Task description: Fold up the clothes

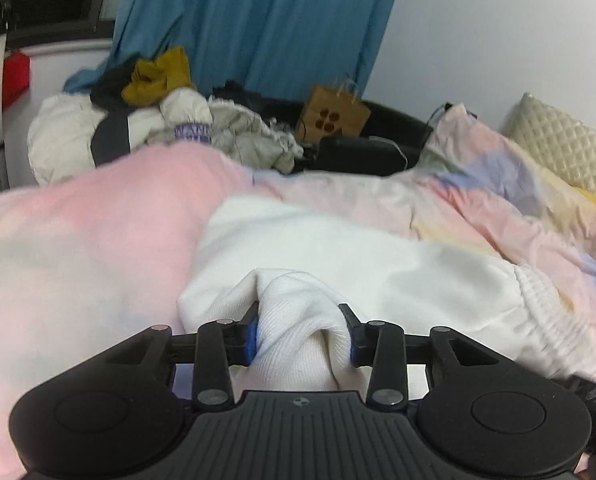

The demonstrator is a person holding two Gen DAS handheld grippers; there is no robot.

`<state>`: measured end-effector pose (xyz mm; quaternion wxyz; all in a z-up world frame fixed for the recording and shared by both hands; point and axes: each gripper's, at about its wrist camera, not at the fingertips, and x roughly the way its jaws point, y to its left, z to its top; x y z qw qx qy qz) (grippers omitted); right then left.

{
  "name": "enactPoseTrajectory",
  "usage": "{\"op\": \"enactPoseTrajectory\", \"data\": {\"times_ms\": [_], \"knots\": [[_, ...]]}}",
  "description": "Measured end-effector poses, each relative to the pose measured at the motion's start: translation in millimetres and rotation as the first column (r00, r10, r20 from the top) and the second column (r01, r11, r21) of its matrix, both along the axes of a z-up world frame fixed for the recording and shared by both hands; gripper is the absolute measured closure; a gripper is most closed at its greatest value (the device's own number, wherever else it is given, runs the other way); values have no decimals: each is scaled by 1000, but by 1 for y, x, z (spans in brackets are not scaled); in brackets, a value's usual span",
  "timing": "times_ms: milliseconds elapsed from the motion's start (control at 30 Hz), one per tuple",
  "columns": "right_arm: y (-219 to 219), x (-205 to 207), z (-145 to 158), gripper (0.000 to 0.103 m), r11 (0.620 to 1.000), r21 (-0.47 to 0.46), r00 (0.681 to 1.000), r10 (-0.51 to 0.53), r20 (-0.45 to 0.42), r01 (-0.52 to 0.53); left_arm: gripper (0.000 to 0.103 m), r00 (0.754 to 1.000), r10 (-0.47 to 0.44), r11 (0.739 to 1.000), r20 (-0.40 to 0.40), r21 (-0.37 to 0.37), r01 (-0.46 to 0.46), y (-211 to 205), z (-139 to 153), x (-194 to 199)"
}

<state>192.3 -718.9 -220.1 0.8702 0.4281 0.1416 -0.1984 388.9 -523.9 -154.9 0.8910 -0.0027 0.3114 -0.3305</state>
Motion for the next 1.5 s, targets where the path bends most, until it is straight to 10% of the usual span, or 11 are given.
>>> {"op": "enactPoseTrajectory", "data": {"times_ms": [400,633,1033,1500], "knots": [[32,-44,-7,54,984,173,995,-17,-93,33,45,999,-30,994,-15,107,31,75,34,-64],[77,-92,66,53,994,-101,983,-57,-176,39,29,998,-39,997,57,65,35,134,92,-138],[183,-176,157,53,892,-443,995,63,-75,-89,0,970,-79,997,228,-3,82,225,171,-303],[239,-194,149,36,825,-557,994,46,-104,-96,0,949,13,1000,314,-5,-12,270,134,-364]]}}
